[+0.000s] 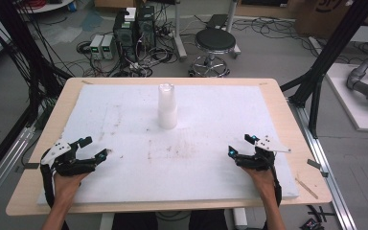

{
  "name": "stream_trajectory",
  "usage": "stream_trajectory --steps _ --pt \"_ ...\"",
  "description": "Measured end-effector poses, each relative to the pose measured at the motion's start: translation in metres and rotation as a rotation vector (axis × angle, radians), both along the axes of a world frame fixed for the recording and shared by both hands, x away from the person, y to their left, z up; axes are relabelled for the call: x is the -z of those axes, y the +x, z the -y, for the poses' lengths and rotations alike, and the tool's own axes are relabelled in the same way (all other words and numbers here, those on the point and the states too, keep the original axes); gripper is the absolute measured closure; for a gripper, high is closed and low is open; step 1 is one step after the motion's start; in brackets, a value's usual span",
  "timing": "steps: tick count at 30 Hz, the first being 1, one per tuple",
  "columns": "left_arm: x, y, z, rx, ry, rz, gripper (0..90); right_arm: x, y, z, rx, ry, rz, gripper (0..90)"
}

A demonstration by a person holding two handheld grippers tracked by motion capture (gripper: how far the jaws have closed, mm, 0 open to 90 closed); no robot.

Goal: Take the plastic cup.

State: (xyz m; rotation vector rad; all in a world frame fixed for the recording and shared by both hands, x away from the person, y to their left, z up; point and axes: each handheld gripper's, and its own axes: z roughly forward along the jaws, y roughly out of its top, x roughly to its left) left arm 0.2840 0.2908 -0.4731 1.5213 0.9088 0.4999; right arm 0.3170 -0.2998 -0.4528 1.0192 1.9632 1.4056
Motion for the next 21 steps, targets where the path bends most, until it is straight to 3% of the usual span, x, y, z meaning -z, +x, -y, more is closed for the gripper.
stream_trajectory --steps 7,21 --pt "0.0 -0.0006 -0.0001 0.005 0.001 0.007 11.3 0.0 0.0032 0.0002 -0.007 0.005 -0.032 15.4" --pt "-0.0032 0.0025 -0.002 0.006 -0.007 0.019 11.2 0.0 0.005 0.0015 -0.025 0.016 -0.047 15.4"
